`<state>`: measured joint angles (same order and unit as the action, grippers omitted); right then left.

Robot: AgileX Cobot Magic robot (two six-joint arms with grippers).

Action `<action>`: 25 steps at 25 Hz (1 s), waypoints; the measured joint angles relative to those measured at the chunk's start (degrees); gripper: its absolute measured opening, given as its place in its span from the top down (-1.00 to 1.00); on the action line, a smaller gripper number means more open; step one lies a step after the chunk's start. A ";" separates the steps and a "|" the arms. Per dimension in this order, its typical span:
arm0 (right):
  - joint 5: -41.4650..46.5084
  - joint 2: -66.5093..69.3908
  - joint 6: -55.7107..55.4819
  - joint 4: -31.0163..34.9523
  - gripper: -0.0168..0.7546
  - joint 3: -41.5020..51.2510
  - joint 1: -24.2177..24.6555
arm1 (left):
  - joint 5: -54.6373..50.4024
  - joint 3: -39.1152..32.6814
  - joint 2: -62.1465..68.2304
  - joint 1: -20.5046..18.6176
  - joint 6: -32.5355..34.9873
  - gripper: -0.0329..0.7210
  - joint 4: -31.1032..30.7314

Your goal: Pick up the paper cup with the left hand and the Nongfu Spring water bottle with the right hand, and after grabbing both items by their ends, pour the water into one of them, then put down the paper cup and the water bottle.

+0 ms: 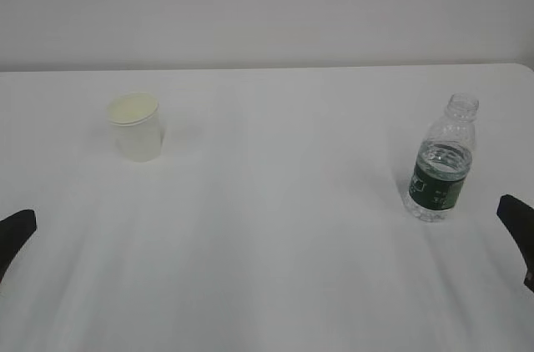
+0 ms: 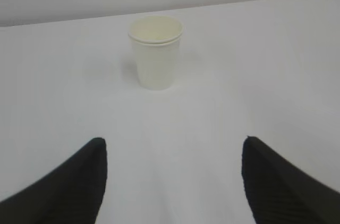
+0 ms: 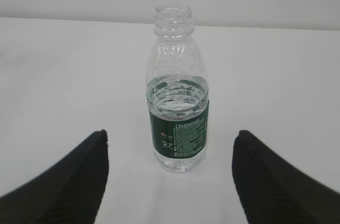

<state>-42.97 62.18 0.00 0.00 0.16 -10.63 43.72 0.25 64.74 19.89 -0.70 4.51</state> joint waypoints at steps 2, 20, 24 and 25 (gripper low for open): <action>-0.43 0.84 0.00 0.00 -0.48 0.00 0.00 | 0.74 0.00 1.20 0.00 -0.13 -0.59 -0.08; -22.01 30.40 -1.02 -4.63 -0.48 0.00 0.00 | 21.42 0.24 25.32 0.00 -0.93 -0.59 -0.65; -22.14 31.91 -1.02 -4.77 -0.48 0.00 0.00 | 21.68 0.46 28.82 0.00 -0.93 -0.59 -1.31; -22.26 31.91 -1.13 -4.77 -0.48 0.00 0.00 | 21.68 0.46 29.31 0.00 -0.93 -0.59 -1.45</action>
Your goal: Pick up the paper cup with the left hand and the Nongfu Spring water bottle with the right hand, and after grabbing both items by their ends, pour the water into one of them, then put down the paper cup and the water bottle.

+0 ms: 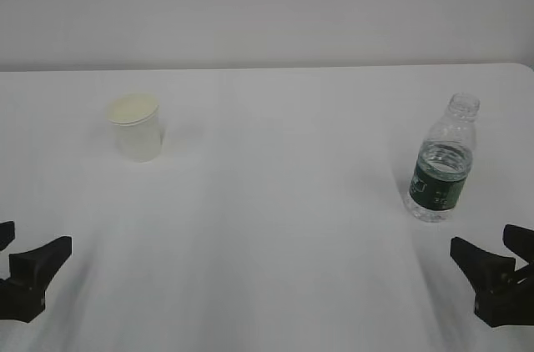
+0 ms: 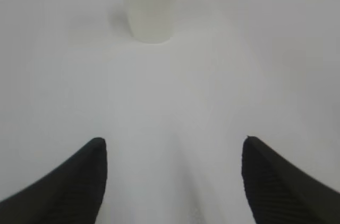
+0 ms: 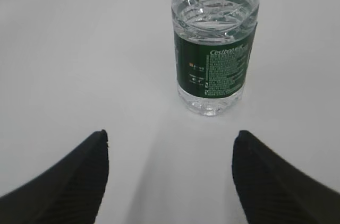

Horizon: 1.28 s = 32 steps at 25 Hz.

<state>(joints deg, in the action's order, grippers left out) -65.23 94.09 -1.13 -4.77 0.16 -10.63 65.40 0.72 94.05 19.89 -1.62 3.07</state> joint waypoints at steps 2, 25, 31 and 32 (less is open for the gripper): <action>-0.12 0.00 0.00 0.00 -0.48 0.00 0.00 | 0.00 0.00 0.42 0.00 0.00 -0.59 -0.13; -0.34 5.90 0.00 2.44 -0.48 -5.32 0.00 | 0.15 1.92 0.60 0.00 0.00 -0.59 -0.94; -0.34 12.69 0.00 2.44 -0.48 -9.17 0.00 | 0.15 2.03 0.60 0.00 0.00 -0.59 -0.98; -0.44 13.58 0.00 2.44 -0.48 -9.94 0.00 | 0.15 2.03 0.60 0.00 0.00 -0.59 -0.98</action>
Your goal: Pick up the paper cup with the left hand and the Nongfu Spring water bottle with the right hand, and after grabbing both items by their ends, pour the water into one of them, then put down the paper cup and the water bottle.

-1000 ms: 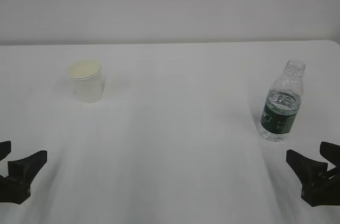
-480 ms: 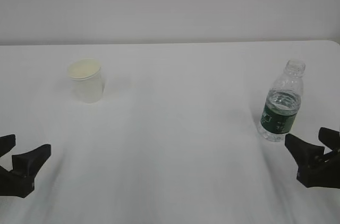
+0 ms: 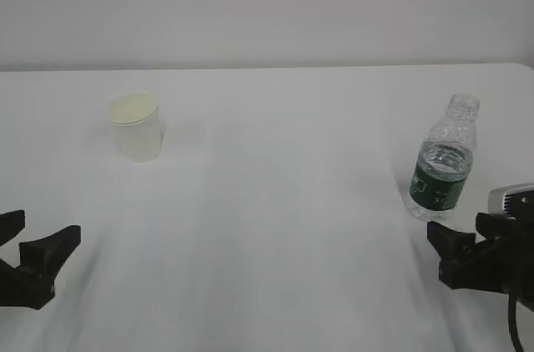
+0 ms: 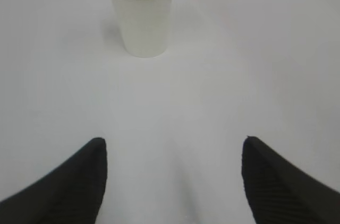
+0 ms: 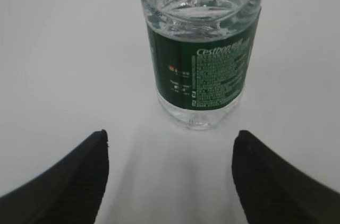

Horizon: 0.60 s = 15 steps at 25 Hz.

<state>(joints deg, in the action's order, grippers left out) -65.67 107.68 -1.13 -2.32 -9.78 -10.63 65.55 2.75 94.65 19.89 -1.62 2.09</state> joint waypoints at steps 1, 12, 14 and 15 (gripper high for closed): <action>0.00 0.83 0.00 0.00 -0.48 -0.76 0.00 | 0.00 0.00 0.00 0.00 0.00 -0.59 0.00; 0.00 3.13 -0.12 0.44 -0.48 -6.03 0.00 | 0.00 0.00 0.00 0.00 0.00 -0.59 0.00; 0.00 3.13 -0.12 0.56 -0.48 -6.70 0.00 | 0.00 0.00 0.00 0.00 0.00 -0.59 0.00; 0.00 3.13 -0.12 0.56 -0.48 -6.90 0.00 | 0.00 0.00 0.00 0.00 0.00 -0.59 0.00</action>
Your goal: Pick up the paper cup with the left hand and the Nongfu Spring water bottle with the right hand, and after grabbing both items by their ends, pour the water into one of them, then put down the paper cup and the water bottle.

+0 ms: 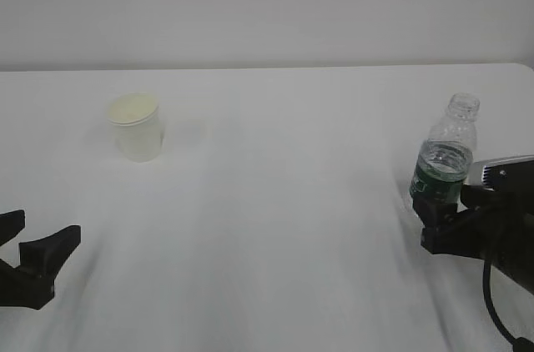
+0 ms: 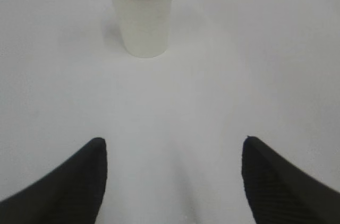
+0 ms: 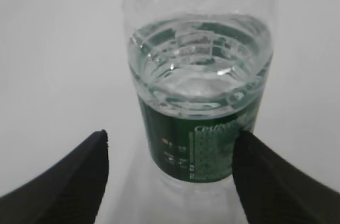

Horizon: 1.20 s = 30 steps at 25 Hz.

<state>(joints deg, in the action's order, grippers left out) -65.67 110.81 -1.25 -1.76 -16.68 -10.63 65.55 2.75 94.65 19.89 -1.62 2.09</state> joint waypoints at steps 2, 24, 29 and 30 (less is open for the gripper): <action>0.00 0.00 0.00 0.20 -0.48 -0.65 0.00 | 0.00 0.00 0.00 0.00 0.00 -0.59 0.00; -0.12 3.69 0.00 1.76 -0.48 -6.27 0.00 | 0.00 0.00 0.00 0.00 0.00 -0.59 -0.09; -0.12 3.69 0.00 1.76 -0.48 -6.72 0.00 | 0.00 0.00 0.00 0.00 0.00 -0.59 -0.09; -0.12 3.69 0.00 1.76 -0.48 -6.72 0.00 | 0.00 0.00 0.00 0.00 0.00 -0.59 -0.09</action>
<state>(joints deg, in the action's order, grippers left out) -65.79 114.50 -1.25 0.00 -23.40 -10.63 65.55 2.75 94.65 19.89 -1.62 1.99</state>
